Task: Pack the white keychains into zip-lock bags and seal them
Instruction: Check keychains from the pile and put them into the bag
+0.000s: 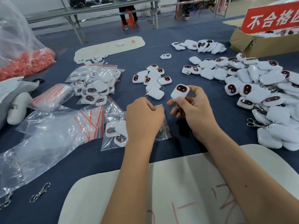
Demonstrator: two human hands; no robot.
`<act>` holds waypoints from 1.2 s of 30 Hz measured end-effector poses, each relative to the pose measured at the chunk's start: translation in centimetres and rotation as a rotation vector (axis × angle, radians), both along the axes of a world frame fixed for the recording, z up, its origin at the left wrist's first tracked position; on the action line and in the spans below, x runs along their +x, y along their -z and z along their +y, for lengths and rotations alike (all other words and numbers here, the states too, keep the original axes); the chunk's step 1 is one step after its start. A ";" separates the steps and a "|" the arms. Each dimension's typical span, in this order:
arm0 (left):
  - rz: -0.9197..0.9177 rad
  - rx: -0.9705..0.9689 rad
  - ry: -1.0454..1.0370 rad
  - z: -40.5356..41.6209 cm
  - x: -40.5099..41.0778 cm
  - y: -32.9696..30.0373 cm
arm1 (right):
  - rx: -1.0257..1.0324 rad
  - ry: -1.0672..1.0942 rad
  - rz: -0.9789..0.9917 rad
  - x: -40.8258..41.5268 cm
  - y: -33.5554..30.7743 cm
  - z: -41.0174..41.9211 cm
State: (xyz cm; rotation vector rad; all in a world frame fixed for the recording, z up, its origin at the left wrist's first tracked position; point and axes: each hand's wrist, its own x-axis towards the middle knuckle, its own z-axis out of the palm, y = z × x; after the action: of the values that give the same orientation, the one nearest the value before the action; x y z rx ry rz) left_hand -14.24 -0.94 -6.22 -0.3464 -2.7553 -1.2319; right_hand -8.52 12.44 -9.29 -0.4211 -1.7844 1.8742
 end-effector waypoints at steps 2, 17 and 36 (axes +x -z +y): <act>0.030 -0.108 0.000 0.4 0.4 0.1 | 0.061 0.048 -0.001 0.0 0.1 0.1; -0.087 -0.072 0.154 -0.7 -0.9 0.1 | -0.147 -0.199 0.150 0.3 -0.8 -1.2; -0.201 0.263 0.209 -3.1 -2.1 -1.9 | 0.389 -0.287 -0.120 -0.3 0.3 -2.6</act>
State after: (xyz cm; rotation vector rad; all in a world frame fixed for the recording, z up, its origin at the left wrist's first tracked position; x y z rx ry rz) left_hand -16.39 -4.06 -4.36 -0.5208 -2.7212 -1.7479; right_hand -8.78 9.84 -9.54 -0.1406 -2.3308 1.6462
